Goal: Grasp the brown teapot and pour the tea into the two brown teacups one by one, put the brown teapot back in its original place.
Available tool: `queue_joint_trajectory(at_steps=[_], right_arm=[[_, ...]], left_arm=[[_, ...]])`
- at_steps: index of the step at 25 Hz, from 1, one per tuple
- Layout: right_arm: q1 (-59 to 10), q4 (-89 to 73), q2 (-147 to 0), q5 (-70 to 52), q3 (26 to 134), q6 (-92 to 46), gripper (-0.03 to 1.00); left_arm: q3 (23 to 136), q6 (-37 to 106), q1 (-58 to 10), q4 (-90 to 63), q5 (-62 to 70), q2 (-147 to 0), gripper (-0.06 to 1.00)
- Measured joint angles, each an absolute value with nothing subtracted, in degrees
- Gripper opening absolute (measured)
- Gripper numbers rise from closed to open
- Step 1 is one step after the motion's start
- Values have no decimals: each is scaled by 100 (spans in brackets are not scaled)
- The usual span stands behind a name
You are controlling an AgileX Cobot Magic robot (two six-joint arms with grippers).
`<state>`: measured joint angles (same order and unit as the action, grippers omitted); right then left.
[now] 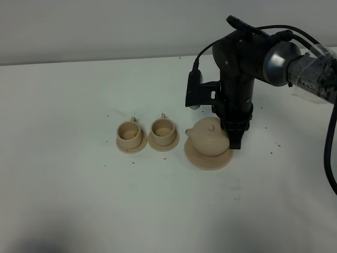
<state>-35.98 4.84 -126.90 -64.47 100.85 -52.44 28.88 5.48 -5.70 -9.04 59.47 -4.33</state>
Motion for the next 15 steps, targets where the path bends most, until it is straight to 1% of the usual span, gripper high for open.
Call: queue_joint_trajectory(at_steps=[15], right_arm=[[-3598,484,-12690,-6452,10085,-5223,23]], left_arm=[[2888,548,-570,-904,5947,-433,13]])
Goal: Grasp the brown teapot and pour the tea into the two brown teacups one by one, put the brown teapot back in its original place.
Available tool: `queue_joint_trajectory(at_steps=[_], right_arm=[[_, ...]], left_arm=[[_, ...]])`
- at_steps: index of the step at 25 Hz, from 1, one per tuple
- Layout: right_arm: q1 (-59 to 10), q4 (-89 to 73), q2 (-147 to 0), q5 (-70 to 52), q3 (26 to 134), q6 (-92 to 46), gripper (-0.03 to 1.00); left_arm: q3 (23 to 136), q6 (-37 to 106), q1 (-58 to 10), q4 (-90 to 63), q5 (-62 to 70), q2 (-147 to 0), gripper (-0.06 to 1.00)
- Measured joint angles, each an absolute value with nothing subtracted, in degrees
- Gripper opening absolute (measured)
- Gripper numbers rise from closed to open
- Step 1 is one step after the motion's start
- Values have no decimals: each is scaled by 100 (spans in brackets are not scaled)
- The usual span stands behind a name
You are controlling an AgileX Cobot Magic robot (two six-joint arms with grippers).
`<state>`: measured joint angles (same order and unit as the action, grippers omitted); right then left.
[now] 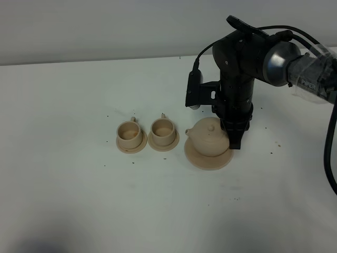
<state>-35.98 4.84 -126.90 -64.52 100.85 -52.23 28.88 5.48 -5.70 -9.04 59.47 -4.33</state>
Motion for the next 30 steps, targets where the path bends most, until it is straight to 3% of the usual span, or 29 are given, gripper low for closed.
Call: queue_joint_trajectory(at_steps=[6,30], right_arm=[[-3598,491,-12696,-6482,10085,-5234,12],[-3604,245,-12606,-6753,10085,-5243,11]], left_arm=[[2888,546,-570,-904,5947,-433,13],[2888,546,-570,-904,5947,-433,13]])
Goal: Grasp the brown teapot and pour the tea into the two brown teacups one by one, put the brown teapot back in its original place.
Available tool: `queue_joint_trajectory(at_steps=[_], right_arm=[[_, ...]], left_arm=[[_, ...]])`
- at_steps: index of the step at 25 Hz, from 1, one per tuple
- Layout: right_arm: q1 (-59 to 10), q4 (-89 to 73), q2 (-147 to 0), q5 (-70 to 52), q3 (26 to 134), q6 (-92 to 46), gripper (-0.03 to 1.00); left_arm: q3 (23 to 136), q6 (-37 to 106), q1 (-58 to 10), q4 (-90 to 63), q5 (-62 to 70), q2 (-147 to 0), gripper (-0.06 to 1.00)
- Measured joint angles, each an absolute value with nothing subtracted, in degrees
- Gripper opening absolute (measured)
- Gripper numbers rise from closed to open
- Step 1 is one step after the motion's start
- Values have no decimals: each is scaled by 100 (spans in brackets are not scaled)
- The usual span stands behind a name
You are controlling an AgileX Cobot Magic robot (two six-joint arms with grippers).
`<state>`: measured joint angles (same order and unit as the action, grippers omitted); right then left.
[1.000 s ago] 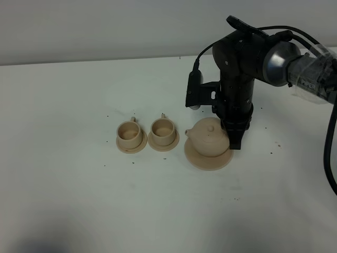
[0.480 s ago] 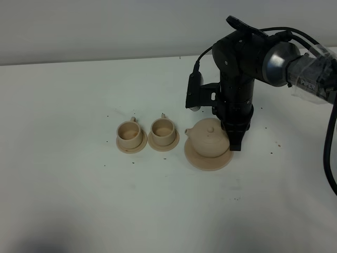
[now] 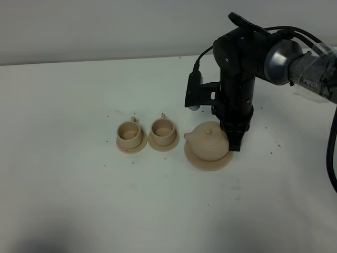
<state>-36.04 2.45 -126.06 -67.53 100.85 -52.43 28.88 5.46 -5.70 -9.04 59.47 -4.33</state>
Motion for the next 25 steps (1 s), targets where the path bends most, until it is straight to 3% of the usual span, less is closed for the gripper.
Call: queue_joint_trajectory(at_steps=[25], right_arm=[[-3122,-462,-12069,-6899,10079,-5414,11]], left_arm=[[2888,552,-570,-904,5947,-433,13]])
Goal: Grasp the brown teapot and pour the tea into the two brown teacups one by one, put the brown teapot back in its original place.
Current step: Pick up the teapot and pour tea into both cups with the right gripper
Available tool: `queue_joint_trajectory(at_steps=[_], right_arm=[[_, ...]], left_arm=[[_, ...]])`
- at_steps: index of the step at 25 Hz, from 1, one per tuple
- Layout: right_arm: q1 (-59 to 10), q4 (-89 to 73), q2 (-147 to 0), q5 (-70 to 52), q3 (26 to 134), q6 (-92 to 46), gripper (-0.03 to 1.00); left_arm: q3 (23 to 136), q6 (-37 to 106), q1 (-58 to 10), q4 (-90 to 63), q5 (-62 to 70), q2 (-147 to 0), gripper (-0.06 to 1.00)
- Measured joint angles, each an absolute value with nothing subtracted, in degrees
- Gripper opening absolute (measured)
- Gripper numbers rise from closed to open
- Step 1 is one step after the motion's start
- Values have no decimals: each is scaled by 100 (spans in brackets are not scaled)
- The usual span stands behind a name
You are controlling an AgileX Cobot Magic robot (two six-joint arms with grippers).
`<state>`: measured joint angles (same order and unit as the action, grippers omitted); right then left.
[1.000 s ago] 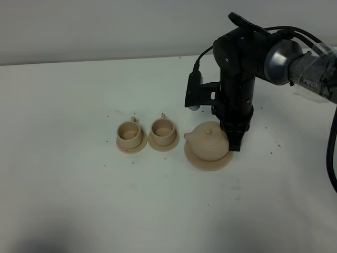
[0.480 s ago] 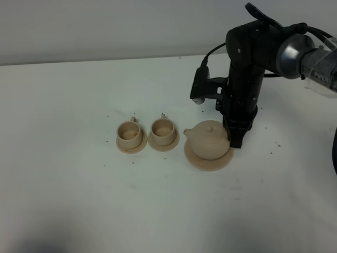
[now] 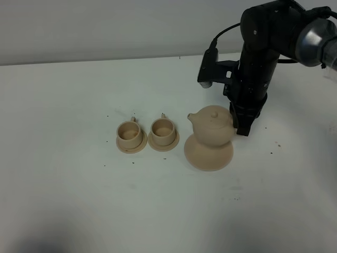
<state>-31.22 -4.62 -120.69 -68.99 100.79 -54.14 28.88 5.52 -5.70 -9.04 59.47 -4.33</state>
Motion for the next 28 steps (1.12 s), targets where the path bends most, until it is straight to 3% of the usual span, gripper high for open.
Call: queue_joint_trajectory(at_steps=[28], right_arm=[[-3299,-264,-11983,-6985,10136,-5451,11]], left_arm=[[2888,552,-570,-904,5947,-433,15]])
